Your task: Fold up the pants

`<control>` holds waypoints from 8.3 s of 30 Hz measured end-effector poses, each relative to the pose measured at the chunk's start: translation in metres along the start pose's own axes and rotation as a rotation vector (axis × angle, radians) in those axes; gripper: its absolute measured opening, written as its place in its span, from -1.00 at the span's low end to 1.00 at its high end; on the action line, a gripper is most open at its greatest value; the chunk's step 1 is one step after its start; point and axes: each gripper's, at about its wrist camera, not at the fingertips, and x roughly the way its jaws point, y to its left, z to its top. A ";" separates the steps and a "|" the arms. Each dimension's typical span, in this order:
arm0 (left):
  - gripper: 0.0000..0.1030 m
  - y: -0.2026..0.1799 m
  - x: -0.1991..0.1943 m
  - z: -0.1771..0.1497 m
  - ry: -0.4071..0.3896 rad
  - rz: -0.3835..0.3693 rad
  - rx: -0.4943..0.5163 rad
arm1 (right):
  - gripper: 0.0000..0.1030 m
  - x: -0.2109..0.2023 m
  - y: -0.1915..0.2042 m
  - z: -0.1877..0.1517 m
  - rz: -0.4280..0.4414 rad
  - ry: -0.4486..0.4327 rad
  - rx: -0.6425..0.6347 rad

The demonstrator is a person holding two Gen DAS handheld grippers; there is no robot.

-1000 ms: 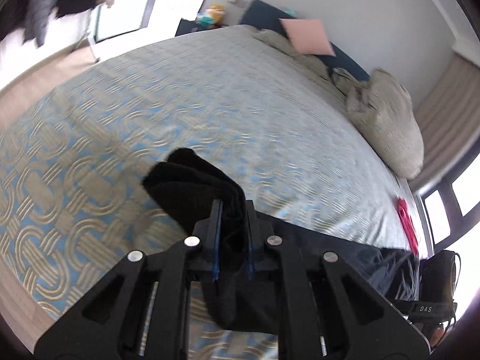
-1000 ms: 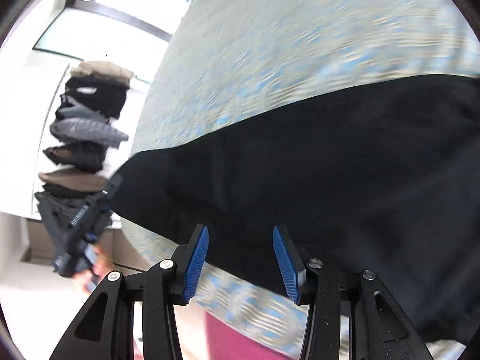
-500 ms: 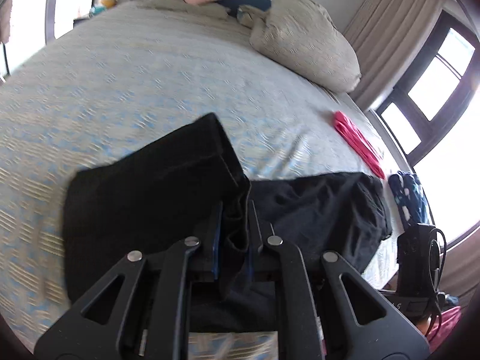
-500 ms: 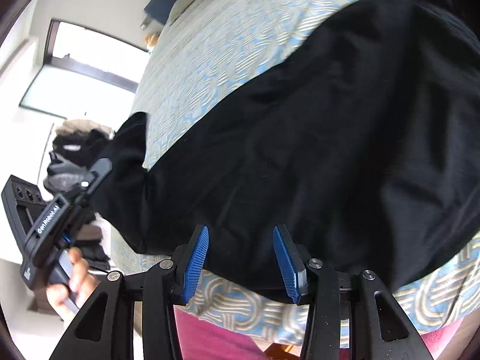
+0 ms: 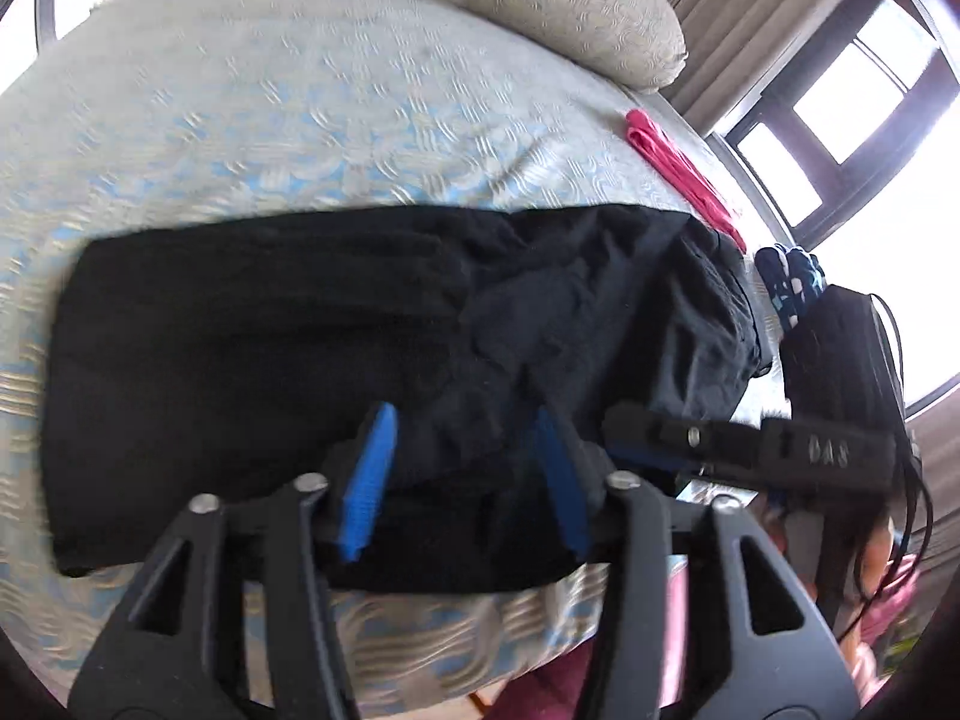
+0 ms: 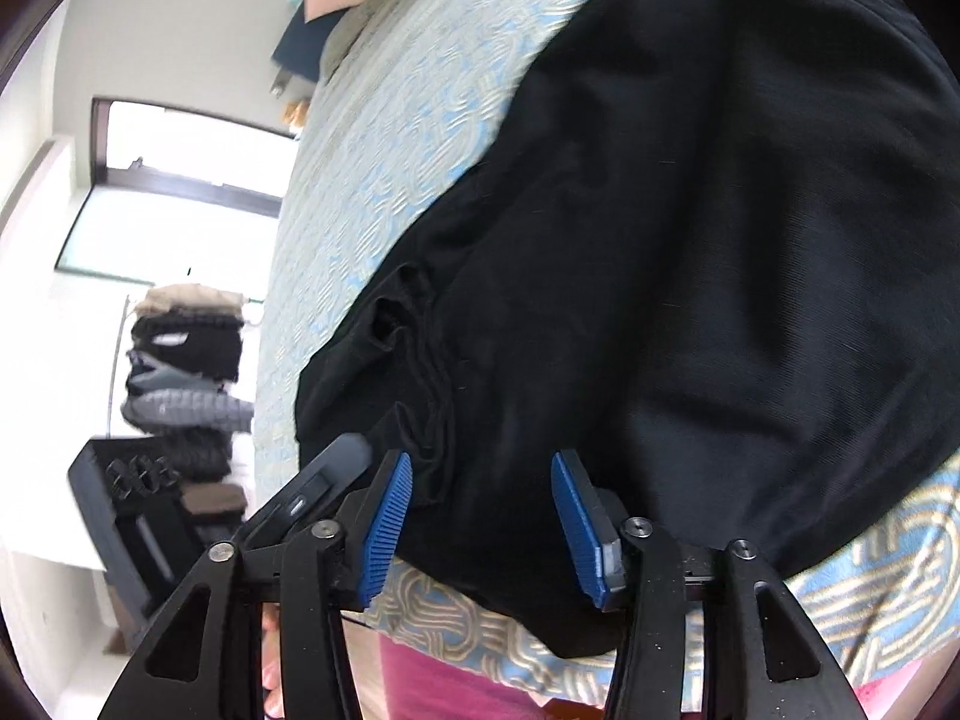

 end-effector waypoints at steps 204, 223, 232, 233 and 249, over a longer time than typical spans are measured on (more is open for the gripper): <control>0.27 0.116 -0.067 -0.034 -0.084 0.113 -0.057 | -0.12 -0.014 0.088 -0.082 -0.269 0.089 -0.420; -0.73 0.117 -0.054 -0.082 -0.015 -0.005 -0.004 | -0.12 -0.010 0.084 -0.070 -0.262 0.072 -0.302; 0.31 0.126 -0.066 -0.066 -0.057 0.034 -0.032 | -0.12 0.003 0.107 -0.079 -0.314 0.083 -0.408; 0.31 0.134 -0.068 -0.058 -0.069 0.021 -0.064 | -0.12 0.002 0.109 -0.080 -0.311 0.079 -0.411; -0.78 0.167 -0.010 0.019 0.015 -0.158 -0.337 | -0.12 0.045 0.132 -0.098 -0.306 0.168 -0.479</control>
